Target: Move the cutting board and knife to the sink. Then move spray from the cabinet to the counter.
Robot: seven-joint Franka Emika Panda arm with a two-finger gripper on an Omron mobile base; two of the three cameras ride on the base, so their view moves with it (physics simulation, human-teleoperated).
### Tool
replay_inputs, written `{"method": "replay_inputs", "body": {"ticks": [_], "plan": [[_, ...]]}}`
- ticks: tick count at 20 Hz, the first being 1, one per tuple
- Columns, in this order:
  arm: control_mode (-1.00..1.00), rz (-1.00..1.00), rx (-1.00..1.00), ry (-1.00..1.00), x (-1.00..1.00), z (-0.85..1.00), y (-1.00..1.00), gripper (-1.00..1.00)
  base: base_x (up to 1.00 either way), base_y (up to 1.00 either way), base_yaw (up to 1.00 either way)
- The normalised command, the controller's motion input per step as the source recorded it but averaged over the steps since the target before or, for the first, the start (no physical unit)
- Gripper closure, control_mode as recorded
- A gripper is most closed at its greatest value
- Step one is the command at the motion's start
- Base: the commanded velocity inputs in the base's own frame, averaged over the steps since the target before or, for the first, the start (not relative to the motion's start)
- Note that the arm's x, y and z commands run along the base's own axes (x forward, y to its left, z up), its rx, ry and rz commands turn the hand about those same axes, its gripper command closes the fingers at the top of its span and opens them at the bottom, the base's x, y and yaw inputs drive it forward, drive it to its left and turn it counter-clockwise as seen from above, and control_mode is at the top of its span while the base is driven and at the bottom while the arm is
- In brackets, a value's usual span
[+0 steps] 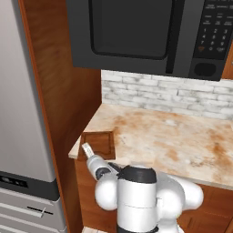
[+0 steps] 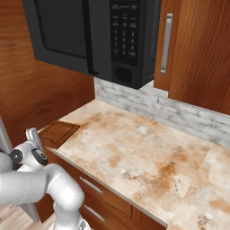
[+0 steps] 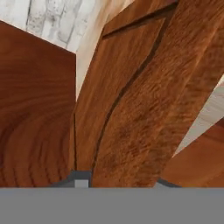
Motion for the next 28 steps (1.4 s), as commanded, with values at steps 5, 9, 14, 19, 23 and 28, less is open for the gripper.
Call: {"method": "replay_inputs", "body": {"ticks": [5, 9, 14, 19, 23, 28], "plan": [[-1.00, 0.00, 0.00, -0.18, -0.26, 0.19, 0.00, 1.00, 0.00, 0.00, 0.00], [-1.00, 0.00, 0.00, -0.21, -0.35, 0.34, 0.00, 1.00, 0.00, 0.00, 0.00], [-1.00, -0.01, 0.00, -0.19, -0.30, 0.41, 0.00, 1.00, 0.00, 0.00, 0.00], [-1.00, -0.01, 0.00, -0.20, -0.29, 0.44, 0.00, 1.00, 0.00, 0.00, 0.00], [-1.00, -0.06, 0.00, -0.13, -0.24, 0.47, 0.00, 1.00, 0.00, 0.00, 0.00], [-1.00, -0.09, 0.00, -0.05, -0.21, 0.60, 0.00, 1.00, 0.00, 0.00, 0.00]]}}
